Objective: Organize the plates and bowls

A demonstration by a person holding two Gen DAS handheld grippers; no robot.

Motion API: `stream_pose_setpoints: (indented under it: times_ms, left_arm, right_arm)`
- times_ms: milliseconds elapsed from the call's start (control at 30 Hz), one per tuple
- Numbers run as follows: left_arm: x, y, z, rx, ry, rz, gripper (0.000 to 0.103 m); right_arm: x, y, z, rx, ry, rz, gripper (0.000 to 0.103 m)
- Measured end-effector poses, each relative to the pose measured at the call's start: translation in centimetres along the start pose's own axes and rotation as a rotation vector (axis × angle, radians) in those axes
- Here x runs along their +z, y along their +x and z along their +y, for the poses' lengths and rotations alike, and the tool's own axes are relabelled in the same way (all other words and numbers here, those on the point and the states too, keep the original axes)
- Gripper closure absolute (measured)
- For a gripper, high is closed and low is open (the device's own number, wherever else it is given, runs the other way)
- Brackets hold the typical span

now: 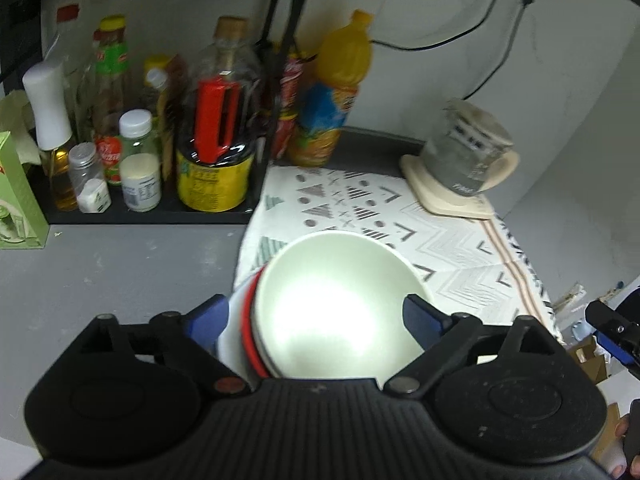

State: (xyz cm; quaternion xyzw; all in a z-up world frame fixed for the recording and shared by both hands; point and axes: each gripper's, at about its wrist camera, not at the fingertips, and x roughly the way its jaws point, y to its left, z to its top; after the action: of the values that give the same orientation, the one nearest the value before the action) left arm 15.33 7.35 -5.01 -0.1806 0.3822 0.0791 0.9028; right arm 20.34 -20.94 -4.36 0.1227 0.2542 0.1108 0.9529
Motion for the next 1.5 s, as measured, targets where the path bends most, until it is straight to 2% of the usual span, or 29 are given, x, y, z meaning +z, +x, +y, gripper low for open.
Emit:
stream_pose_setpoints:
  times_ms: [100, 333, 533, 933, 1500]
  left_arm:
    - [-1.2, -1.7, -1.1, -0.008, 0.008, -0.021, 0.0]
    - [-5.0, -5.7, -2.9, -0.021, 0.046, -0.025, 0.0]
    - [-8.0, -8.8, -3.2, -0.022, 0.06, -0.039, 0.0]
    - [-12.3, -13.7, -3.6, -0.031, 0.11, -0.057, 0.0]
    - [-15.8, -18.0, -3.4, -0.011, 0.145, -0.064, 0.0]
  right_arm:
    - [-0.7, -2.2, -0.9, -0.025, 0.002, -0.001, 0.003]
    - [-2.7, -7.2, -1.5, -0.096, -0.014, -0.036, 0.003]
    - [-4.1, -10.5, -1.4, -0.122, -0.061, -0.025, 0.003]
    - [-5.6, -15.4, -0.5, -0.109, -0.075, -0.009, 0.003]
    - [-7.6, -18.9, 1.1, -0.057, -0.151, 0.073, 0.003]
